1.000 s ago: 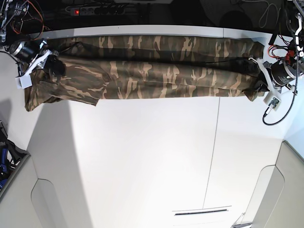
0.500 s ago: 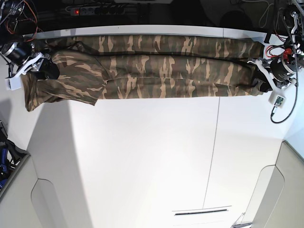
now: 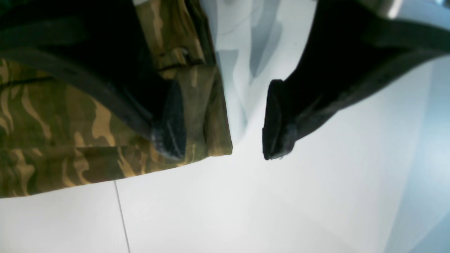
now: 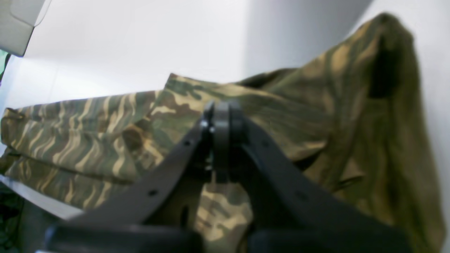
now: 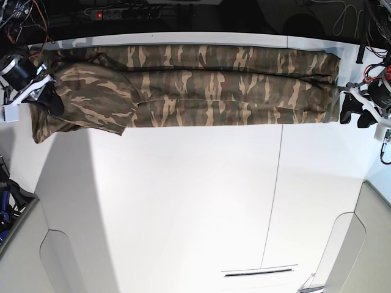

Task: Fold the T-shirt properly
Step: 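Regrasp the ends of the folded strip with both grippers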

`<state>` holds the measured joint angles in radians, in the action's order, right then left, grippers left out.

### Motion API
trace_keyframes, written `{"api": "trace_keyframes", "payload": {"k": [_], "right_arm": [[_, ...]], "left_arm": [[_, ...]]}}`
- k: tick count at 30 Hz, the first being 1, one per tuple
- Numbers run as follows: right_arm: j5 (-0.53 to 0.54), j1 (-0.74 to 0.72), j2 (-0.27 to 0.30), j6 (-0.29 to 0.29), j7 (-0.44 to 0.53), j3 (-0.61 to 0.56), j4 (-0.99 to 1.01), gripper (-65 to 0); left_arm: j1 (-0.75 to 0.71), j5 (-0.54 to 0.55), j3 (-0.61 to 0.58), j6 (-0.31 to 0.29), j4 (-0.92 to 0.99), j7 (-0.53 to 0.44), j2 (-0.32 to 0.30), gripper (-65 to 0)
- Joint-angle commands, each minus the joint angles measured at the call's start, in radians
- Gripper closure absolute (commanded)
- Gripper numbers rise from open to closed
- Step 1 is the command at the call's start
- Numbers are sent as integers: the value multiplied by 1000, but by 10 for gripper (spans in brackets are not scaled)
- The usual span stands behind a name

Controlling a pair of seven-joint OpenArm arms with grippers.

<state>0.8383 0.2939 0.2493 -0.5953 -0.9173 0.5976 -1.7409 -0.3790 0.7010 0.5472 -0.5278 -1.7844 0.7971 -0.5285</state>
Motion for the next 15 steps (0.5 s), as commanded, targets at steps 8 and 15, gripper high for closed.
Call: {"api": "trace_keyframes", "payload": {"k": [8, 15], "right_arm": [[-84, -8, 14, -4, 140, -100, 115, 0], [-84, -50, 14, -4, 138, -136, 202, 0]], "left_arm": [[4, -51, 10, 0, -2, -14, 68, -430], [5, -50, 10, 1, 64, -31, 68, -430]]}}
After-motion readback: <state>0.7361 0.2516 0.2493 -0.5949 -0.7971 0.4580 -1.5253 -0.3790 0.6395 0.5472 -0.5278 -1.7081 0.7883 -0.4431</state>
